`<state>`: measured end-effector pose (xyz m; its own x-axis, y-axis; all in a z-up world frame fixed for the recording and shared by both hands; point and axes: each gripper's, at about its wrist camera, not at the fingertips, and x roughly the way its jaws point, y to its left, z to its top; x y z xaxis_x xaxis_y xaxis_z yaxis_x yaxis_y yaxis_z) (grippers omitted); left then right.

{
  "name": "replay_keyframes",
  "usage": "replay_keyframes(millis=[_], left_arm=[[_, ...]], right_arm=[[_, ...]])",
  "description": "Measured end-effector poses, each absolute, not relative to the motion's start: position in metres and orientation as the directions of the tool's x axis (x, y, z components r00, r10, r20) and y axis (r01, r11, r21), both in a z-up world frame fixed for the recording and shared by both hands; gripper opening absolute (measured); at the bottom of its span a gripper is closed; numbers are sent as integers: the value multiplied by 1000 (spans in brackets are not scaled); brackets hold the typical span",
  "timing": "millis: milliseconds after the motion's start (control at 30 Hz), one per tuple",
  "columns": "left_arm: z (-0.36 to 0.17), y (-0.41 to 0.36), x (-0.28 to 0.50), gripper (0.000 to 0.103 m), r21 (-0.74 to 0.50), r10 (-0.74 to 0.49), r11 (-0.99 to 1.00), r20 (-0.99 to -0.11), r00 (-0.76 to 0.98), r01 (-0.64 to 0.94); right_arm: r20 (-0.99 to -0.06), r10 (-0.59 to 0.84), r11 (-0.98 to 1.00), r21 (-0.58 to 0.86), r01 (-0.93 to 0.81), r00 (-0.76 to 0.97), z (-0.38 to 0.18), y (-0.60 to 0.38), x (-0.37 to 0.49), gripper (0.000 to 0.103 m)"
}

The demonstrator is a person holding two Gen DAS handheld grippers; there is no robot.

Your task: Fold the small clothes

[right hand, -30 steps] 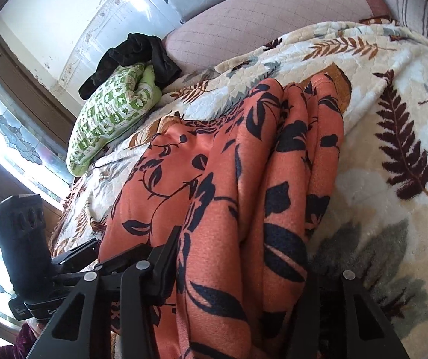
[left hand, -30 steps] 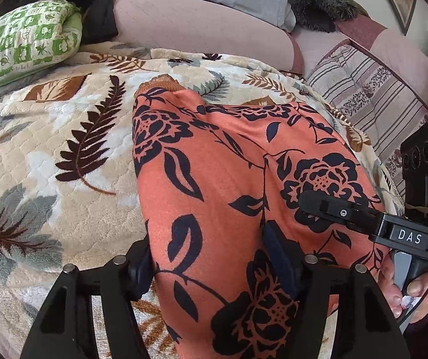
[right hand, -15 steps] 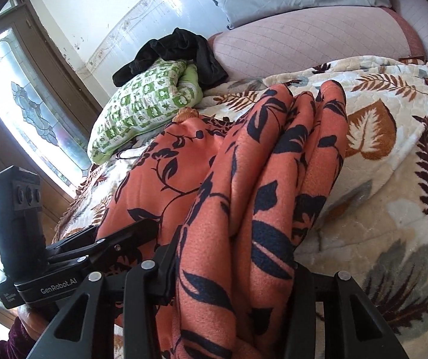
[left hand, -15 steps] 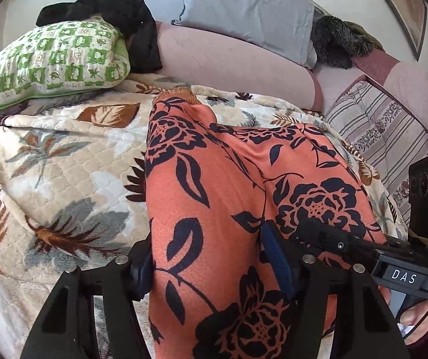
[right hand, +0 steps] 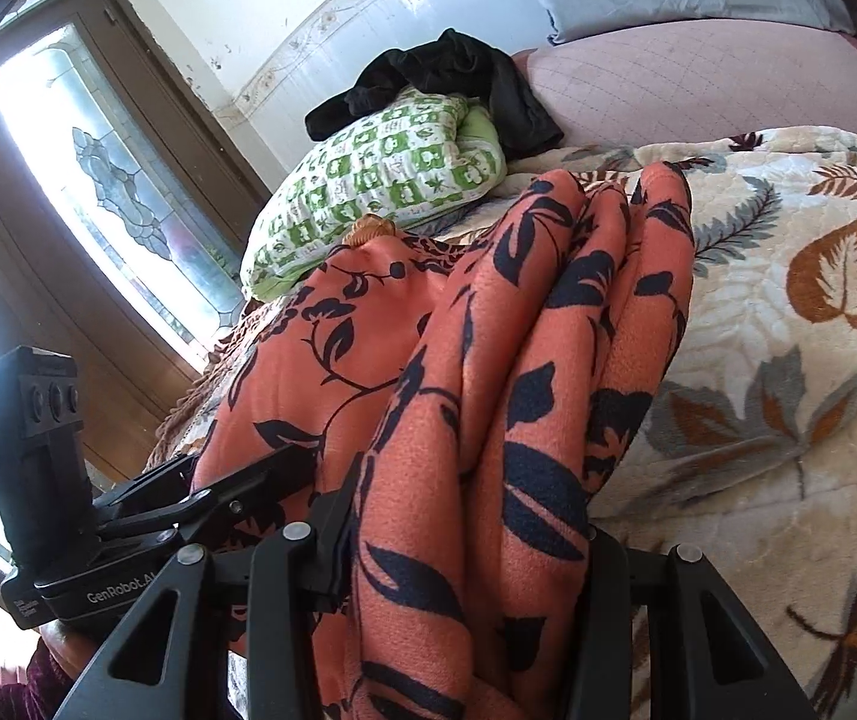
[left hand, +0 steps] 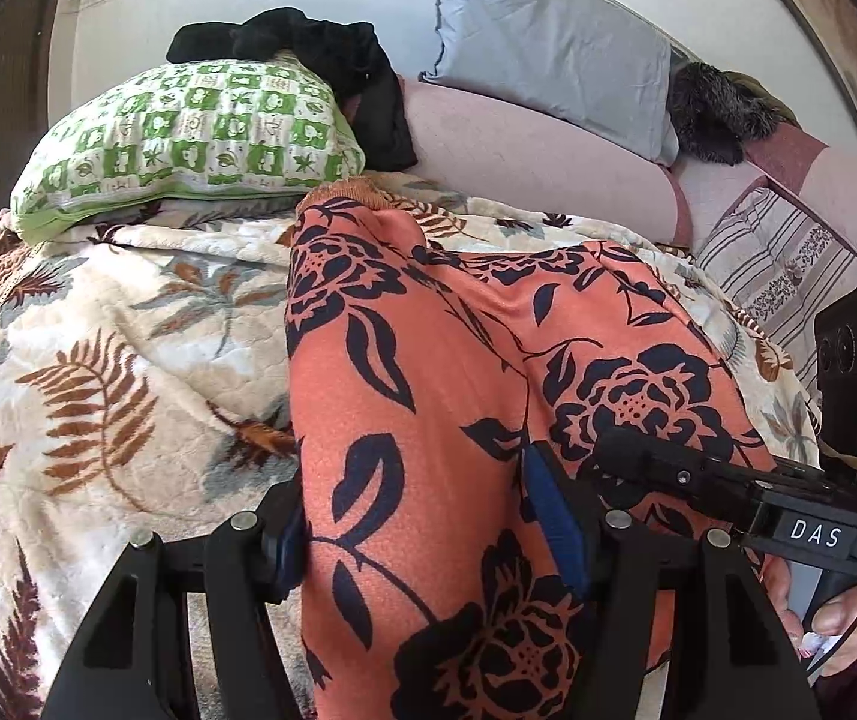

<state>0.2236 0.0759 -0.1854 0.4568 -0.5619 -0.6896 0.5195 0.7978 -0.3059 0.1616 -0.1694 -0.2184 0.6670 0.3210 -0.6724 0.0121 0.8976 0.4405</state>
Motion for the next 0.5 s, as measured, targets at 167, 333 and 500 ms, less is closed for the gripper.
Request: replay_keyframes(millis=[167, 333, 500], left_arm=[[-188, 91, 222, 66, -306, -543, 815, -698, 467, 491], [-189, 97, 214, 66, -302, -530, 826, -704, 473, 476], [-194, 95, 206, 66, -287, -511, 836, -718, 473, 468]], right_arm=[[-673, 342, 897, 441, -15, 656, -221, -155, 165, 45], [-674, 340, 898, 439, -14, 656, -220, -149, 162, 45], [-673, 337, 888, 460, 15, 658, -222, -150, 152, 45]])
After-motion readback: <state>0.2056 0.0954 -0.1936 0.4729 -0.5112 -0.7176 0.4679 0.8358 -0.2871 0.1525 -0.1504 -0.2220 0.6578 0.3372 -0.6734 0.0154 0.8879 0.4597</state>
